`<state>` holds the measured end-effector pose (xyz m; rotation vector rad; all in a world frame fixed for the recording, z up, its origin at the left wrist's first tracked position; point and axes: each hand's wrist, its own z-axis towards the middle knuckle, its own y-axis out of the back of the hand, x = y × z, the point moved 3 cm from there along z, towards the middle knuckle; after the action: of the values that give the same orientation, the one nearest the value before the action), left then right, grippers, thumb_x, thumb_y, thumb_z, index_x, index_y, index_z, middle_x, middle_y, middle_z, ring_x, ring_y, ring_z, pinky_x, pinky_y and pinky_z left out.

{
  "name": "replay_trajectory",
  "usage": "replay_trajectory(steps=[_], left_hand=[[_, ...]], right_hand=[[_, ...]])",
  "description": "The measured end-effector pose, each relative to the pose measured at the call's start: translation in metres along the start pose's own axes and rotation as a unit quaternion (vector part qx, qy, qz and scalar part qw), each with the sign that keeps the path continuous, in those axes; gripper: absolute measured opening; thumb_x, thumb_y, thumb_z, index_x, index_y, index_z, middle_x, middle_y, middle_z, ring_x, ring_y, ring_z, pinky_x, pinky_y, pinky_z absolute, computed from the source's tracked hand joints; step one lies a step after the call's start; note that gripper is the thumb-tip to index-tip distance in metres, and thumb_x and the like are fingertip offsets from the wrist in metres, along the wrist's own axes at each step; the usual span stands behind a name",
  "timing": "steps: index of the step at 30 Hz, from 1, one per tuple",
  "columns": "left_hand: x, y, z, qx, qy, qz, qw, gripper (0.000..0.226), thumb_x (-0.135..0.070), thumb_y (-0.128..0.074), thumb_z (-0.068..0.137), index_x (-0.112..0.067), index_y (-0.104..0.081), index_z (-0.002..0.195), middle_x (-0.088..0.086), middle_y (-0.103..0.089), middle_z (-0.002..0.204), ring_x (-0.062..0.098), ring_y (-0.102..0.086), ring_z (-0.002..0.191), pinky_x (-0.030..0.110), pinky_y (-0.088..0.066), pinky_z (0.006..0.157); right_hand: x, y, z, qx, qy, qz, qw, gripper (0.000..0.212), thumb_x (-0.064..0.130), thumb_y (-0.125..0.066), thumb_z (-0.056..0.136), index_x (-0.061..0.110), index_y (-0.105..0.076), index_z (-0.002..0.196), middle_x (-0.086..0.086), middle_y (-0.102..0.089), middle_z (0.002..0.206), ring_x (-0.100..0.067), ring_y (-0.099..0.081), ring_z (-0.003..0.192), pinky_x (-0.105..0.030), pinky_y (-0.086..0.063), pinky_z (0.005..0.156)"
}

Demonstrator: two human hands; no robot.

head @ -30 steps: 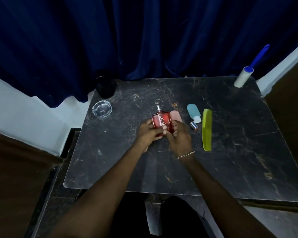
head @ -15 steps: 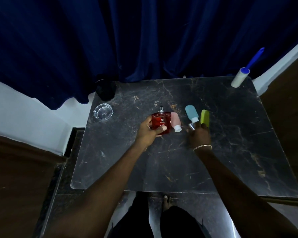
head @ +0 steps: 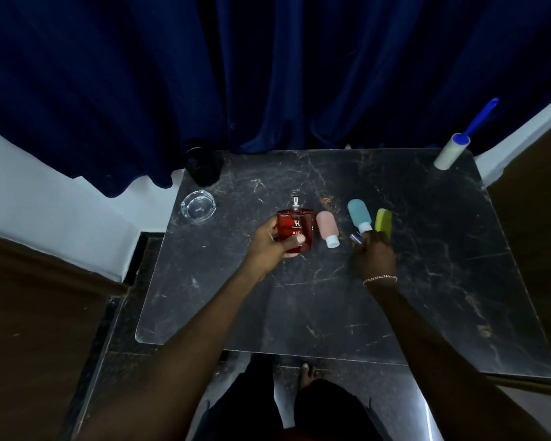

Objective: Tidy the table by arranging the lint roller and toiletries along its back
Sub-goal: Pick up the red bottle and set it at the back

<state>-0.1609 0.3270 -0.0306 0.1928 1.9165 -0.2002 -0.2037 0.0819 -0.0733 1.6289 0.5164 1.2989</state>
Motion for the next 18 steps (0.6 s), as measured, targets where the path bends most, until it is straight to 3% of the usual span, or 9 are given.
replay_trajectory(steps=[3,6,9,12,16,18], left_hand=[[-0.012,0.005,-0.014,-0.001,-0.001,-0.001,1.0,0.041,-0.011,-0.084,0.084,-0.034,-0.068,0.115,-0.004,-0.079,0.109,0.017,-0.077,0.101,0.036,-0.064,0.071],[-0.028,0.008,-0.034,-0.002,-0.004,-0.011,1.0,0.036,-0.011,-0.082,0.087,-0.034,-0.07,0.111,-0.006,-0.077,0.108,0.017,-0.078,0.098,0.038,-0.065,0.07],[-0.044,0.008,-0.056,-0.006,-0.01,-0.008,1.0,0.031,-0.008,-0.079,0.09,-0.031,-0.069,0.108,-0.006,-0.078,0.102,0.018,-0.079,0.093,0.04,-0.065,0.068],[-0.058,0.007,-0.078,-0.011,-0.016,-0.02,1.0,0.029,-0.007,-0.077,0.091,-0.028,-0.069,0.109,-0.002,-0.078,0.104,0.023,-0.079,0.093,0.042,-0.066,0.068],[-0.073,0.001,-0.106,-0.001,-0.032,-0.024,0.999,0.028,-0.009,-0.078,0.09,-0.026,-0.069,0.111,0.002,-0.078,0.107,0.026,-0.078,0.098,0.044,-0.066,0.069],[-0.08,-0.002,-0.117,0.005,-0.04,-0.026,0.999,0.029,-0.01,-0.078,0.091,-0.024,-0.069,0.114,0.003,-0.078,0.109,0.027,-0.078,0.1,0.044,-0.066,0.07]], right_hand=[[0.016,0.022,0.004,-0.036,-0.006,0.113,0.993,0.019,0.009,-0.059,0.094,0.0,-0.071,0.105,-0.022,-0.069,0.118,-0.037,-0.062,0.118,-0.04,-0.047,0.108],[0.042,0.058,0.006,-0.002,-0.016,0.325,0.946,0.018,0.003,-0.072,0.085,0.009,-0.076,0.101,-0.015,-0.073,0.106,-0.034,-0.068,0.104,-0.049,-0.051,0.102],[0.08,0.099,0.002,0.077,0.032,0.406,0.91,0.026,0.009,-0.078,0.084,0.021,-0.075,0.107,-0.005,-0.074,0.105,-0.016,-0.072,0.089,-0.031,-0.057,0.083],[0.115,0.135,-0.006,0.119,0.093,0.41,0.9,0.031,0.007,-0.078,0.084,0.017,-0.073,0.112,0.006,-0.073,0.09,0.0,-0.067,0.075,-0.014,-0.051,0.073],[0.147,0.169,-0.016,0.177,0.129,0.42,0.881,0.03,0.002,-0.077,0.084,0.005,-0.071,0.113,-0.015,-0.075,0.104,-0.022,-0.068,0.089,-0.036,-0.055,0.085],[0.158,0.179,-0.02,0.203,0.146,0.399,0.882,0.03,0.002,-0.078,0.083,0.002,-0.071,0.112,-0.016,-0.075,0.102,-0.024,-0.067,0.088,-0.042,-0.055,0.088]])
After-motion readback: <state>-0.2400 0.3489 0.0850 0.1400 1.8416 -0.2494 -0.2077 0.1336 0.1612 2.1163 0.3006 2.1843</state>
